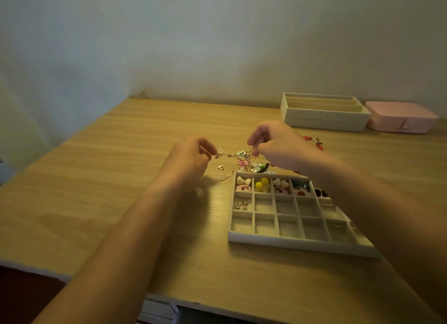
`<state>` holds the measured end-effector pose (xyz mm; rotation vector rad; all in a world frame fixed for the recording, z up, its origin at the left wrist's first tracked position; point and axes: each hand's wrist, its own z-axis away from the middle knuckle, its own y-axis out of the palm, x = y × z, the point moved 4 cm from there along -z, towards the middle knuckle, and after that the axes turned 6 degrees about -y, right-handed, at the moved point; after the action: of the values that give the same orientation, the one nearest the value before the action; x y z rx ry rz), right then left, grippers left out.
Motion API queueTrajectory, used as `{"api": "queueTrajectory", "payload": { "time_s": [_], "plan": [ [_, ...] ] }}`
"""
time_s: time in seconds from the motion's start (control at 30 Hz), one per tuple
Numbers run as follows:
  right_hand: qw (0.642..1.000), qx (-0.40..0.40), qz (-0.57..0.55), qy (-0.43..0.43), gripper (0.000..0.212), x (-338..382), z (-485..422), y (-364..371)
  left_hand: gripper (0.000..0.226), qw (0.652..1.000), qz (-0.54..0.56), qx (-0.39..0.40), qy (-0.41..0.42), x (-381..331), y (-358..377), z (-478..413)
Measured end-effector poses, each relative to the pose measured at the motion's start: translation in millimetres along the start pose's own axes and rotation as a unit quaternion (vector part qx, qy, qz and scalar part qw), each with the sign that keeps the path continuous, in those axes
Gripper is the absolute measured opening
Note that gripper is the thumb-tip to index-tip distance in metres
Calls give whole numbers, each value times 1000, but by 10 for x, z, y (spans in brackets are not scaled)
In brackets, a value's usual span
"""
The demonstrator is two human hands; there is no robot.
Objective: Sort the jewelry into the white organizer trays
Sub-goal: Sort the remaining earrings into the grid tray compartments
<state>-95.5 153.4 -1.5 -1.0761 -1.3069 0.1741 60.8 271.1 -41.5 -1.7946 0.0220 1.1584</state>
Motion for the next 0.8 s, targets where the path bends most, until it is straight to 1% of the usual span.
{"api": "queueTrajectory", "payload": {
  "time_s": [0.07, 0.13, 0.2, 0.23, 0.37, 0.53, 0.6, 0.67, 0.73, 0.8],
  "plan": [
    [1000, -12, -19, 13, 24, -69, -107, 8, 37, 1000, -18, 23, -8, 7, 38, -74],
    [999, -21, -41, 19, 21, -110, -183, 22, 28, 998, -21, 57, -1, 8, 92, -120],
    [998, -22, -47, 17, 18, -125, -250, 37, 16, 995, -51, 84, 15, 20, 152, -169],
    [998, -19, -49, 19, 17, -131, -279, 44, 15, 994, -64, 91, 21, 34, 185, -193],
    [998, 21, -36, 44, 18, -148, -312, 60, 11, 993, -75, 72, 58, 71, 265, -237],
    [997, 31, -53, 39, 20, -185, -276, 47, 7, 994, -93, 28, 55, 91, 264, -237],
    [997, 30, -66, 17, 20, -207, -243, 51, 5, 998, -32, 18, 49, 63, 267, -205],
    [996, 33, -81, -19, 19, -210, -218, 60, 4, 993, 109, 28, 30, 13, 259, -128],
    [993, 45, -96, -49, 20, -188, -195, 72, 5, 965, 256, 64, 13, -49, 254, -37],
    [989, 48, -122, -71, 22, -157, -183, 73, 9, 933, 345, 101, 8, -77, 247, 22]
  ]
}}
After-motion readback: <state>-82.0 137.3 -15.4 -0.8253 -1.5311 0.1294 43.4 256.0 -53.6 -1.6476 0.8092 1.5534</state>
